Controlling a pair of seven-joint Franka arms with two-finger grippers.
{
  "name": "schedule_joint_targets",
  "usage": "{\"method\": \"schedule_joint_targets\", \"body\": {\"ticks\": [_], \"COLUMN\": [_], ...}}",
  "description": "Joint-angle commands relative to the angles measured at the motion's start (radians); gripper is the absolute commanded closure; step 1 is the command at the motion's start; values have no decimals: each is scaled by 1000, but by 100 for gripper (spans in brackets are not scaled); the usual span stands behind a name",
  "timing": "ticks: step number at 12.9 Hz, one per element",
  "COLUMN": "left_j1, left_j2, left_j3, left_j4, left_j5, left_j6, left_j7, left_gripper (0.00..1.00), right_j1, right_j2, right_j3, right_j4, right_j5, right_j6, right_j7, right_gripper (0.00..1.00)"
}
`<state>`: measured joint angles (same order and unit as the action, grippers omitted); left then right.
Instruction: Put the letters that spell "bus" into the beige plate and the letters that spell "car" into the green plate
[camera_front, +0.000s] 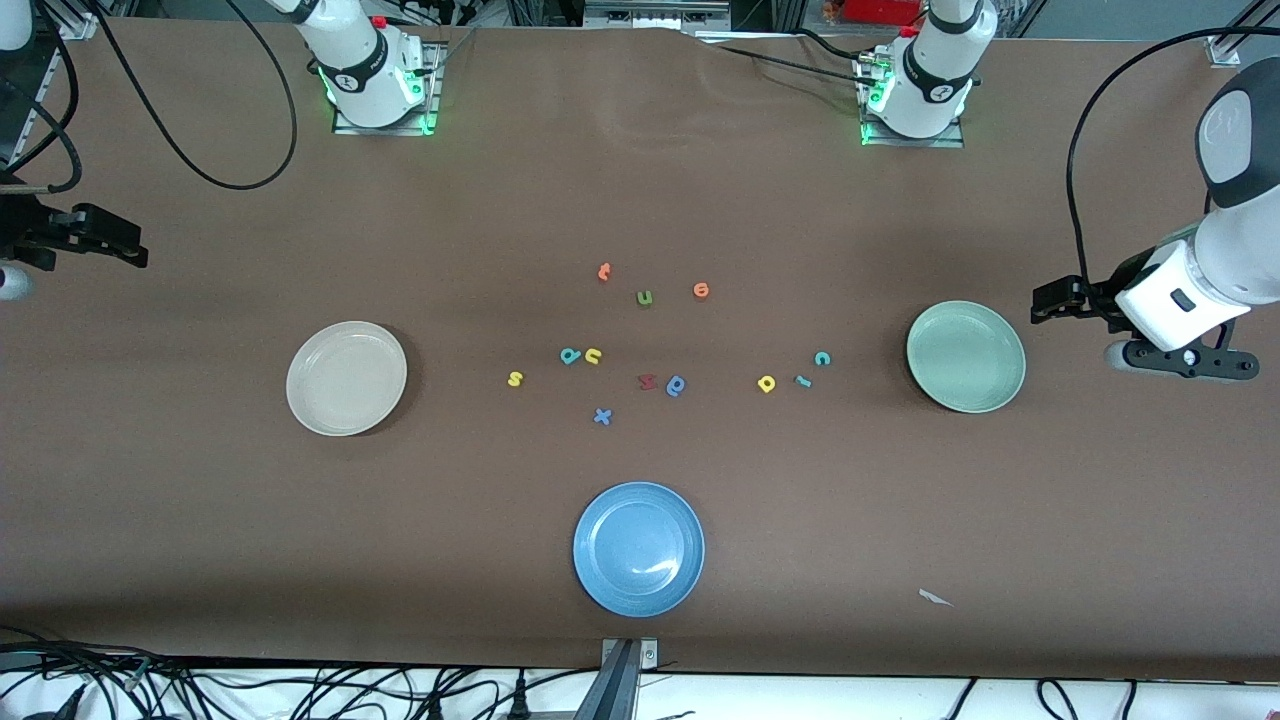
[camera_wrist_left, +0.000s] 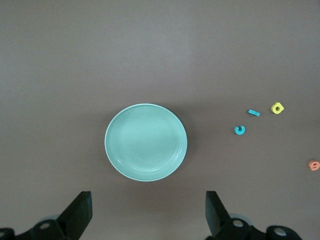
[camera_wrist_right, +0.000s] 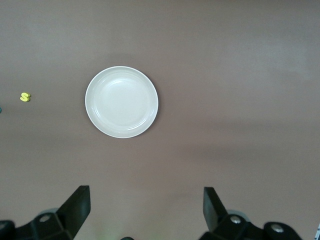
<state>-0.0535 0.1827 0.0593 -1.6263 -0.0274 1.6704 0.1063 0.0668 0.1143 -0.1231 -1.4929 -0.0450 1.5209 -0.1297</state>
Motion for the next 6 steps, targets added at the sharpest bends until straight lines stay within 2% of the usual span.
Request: {"method": "schedule_joint_targets", "body": {"ticks": [1,6], "left_j1": [-5,-5], "left_j2": [-2,4], "left_j3": [4,5], "left_j4": [3,3], "left_j5": [-19,-19], "left_j6": [-11,-9], "left_j7": [24,26], "left_gripper": [0,0], "right_j1": [-5,-5], "right_j2": [-16,-8], "right_j3": [8,8], "right_j4": [-19,2], "right_j5": [-7,1], "right_j6": [21,19], "right_j7": [4,2], "right_gripper": [0,0]}}
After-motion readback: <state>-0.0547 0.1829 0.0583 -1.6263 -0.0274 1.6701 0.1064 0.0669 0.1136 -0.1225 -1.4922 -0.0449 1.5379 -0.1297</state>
